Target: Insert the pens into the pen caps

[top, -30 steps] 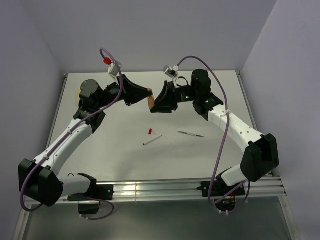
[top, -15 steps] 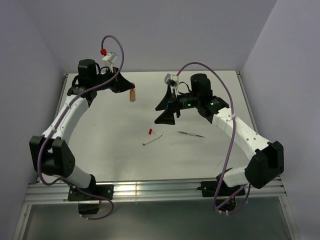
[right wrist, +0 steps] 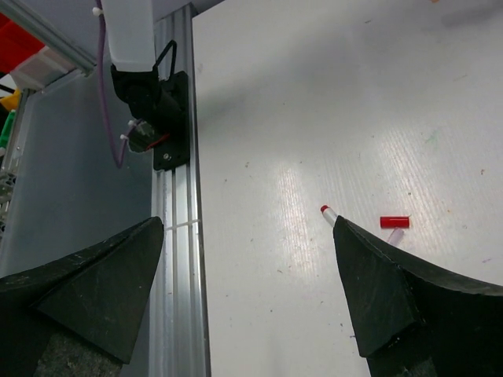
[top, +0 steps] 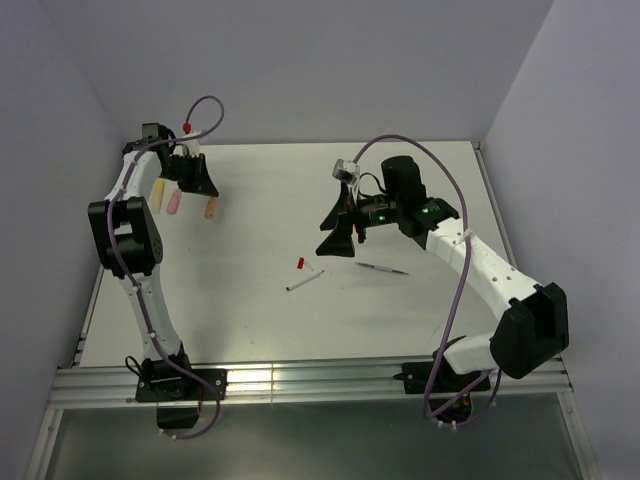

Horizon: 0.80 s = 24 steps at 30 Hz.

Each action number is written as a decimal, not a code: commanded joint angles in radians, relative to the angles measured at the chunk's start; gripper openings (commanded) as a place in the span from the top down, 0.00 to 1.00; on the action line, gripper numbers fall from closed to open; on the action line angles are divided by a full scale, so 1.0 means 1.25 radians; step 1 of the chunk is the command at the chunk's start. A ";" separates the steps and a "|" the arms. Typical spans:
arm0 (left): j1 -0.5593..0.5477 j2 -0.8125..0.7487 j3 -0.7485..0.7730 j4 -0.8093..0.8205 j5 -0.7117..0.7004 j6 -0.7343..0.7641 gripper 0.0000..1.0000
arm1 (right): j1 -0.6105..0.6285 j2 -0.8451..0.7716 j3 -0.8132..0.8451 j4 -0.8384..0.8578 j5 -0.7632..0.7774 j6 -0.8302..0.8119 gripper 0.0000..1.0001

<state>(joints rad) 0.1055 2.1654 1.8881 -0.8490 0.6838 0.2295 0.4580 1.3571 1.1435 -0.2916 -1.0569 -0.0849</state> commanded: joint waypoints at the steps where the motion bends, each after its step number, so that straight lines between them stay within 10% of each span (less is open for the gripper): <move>1: 0.035 0.068 0.101 -0.095 -0.027 0.086 1.00 | -0.008 -0.018 0.001 -0.005 0.004 -0.024 0.04; 24: 0.078 0.241 0.238 0.002 -0.084 0.050 1.00 | -0.009 0.022 0.023 -0.034 0.004 -0.030 0.03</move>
<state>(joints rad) 0.1932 2.4329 2.1452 -0.8864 0.6003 0.2890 0.4534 1.3834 1.1435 -0.3313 -1.0538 -0.1032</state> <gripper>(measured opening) 0.090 0.966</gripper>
